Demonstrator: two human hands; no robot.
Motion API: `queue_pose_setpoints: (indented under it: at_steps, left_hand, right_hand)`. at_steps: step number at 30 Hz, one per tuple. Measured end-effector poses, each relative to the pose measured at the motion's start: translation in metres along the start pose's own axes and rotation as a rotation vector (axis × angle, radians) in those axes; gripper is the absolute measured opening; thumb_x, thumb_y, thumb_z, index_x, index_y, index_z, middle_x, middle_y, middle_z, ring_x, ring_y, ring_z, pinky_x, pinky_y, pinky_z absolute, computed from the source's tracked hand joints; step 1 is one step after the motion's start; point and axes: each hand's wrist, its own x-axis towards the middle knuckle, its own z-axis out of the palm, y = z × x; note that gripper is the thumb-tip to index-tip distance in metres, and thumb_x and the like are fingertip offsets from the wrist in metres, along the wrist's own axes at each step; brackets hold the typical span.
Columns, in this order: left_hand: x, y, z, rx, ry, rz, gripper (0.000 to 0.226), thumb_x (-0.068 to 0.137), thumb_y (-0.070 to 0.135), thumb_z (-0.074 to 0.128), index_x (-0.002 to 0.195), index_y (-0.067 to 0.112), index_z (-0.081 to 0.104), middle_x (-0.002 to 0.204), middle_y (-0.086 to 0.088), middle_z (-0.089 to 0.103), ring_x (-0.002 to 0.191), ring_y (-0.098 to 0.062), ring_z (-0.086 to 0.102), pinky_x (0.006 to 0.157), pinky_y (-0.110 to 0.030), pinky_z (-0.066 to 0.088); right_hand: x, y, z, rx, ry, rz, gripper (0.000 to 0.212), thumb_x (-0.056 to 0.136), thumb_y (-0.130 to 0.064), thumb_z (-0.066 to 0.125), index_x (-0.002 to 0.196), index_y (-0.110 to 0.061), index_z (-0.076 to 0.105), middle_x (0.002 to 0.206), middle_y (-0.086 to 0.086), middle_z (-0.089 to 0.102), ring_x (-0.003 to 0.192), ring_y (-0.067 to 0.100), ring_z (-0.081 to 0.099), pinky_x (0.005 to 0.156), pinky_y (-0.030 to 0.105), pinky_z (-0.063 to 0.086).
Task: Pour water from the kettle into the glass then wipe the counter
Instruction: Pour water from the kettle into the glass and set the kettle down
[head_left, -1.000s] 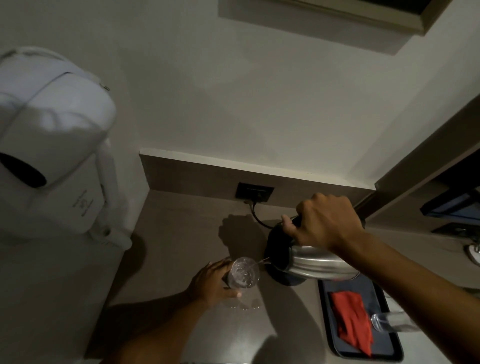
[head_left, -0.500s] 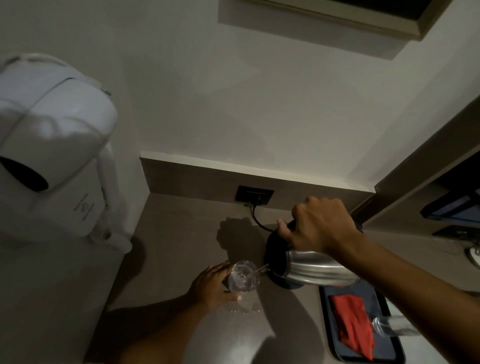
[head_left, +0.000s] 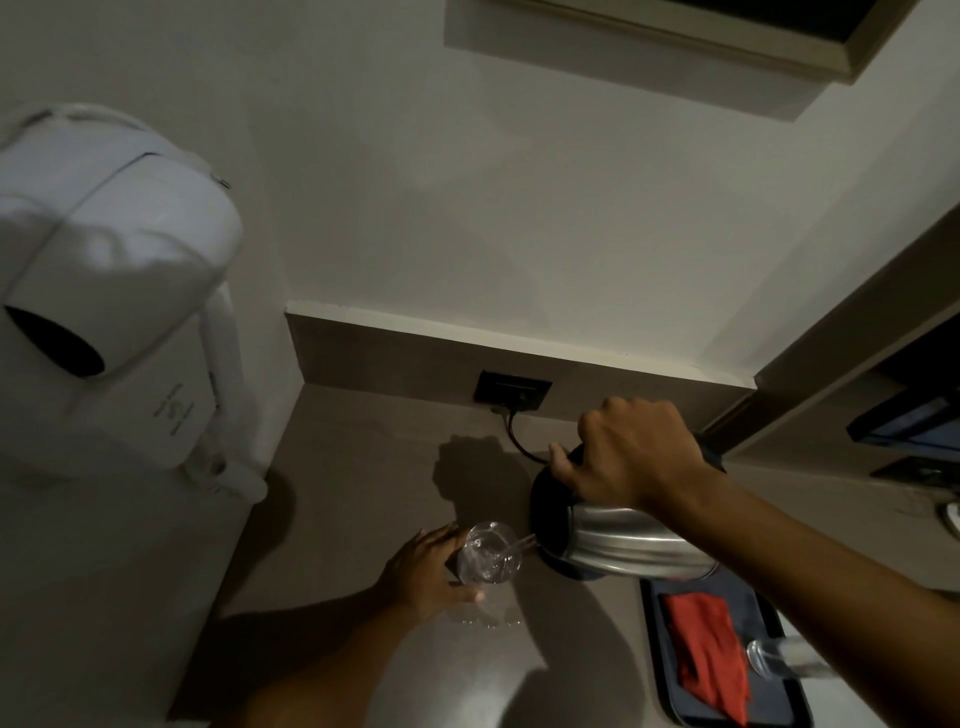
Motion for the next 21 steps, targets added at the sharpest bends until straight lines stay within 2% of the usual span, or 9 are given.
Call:
queue_pose_setpoints:
  at_steps: [8,11,21]
  left_hand:
    - [-0.0002,-0.0008,0.0004,-0.008,-0.026,0.000,0.106,0.059,0.081,0.067,0.149,0.040,0.029,0.159,0.011,0.033,0.147,-0.022,0.026,0.119,-0.048,0.027]
    - [-0.0013,-0.0007,0.0004,-0.018,-0.014,0.010,0.105,0.057,0.081,0.066,0.148,0.042,0.031,0.158,0.012,0.034,0.147,-0.019,0.027,0.120,-0.045,0.026]
    - [-0.0045,0.0056,-0.0036,-0.015,-0.025,-0.019,0.102,0.062,0.076,0.071,0.149,0.040,0.029,0.159,0.009,0.031,0.147,-0.026,0.024,0.118,-0.047,0.028]
  right_hand:
    - [0.0025,-0.0030,0.0030,0.004,-0.003,0.007,0.059,0.085,-0.061,0.029,0.047,-0.017,0.040,0.046,-0.003,0.037,0.038,0.012,0.034,0.044,0.022,0.020]
    - [0.0047,-0.0038,0.0047,0.019,-0.008,0.006,0.060,0.086,-0.061,0.029,0.048,-0.017,0.041,0.045,-0.003,0.039,0.037,0.012,0.036,0.044,0.021,0.023]
    - [0.0097,-0.0025,0.0045,-0.007,-0.032,0.005,0.059,0.087,-0.063,0.028,0.051,-0.019,0.043,0.048,-0.003,0.042,0.040,0.011,0.037,0.044,0.022,0.022]
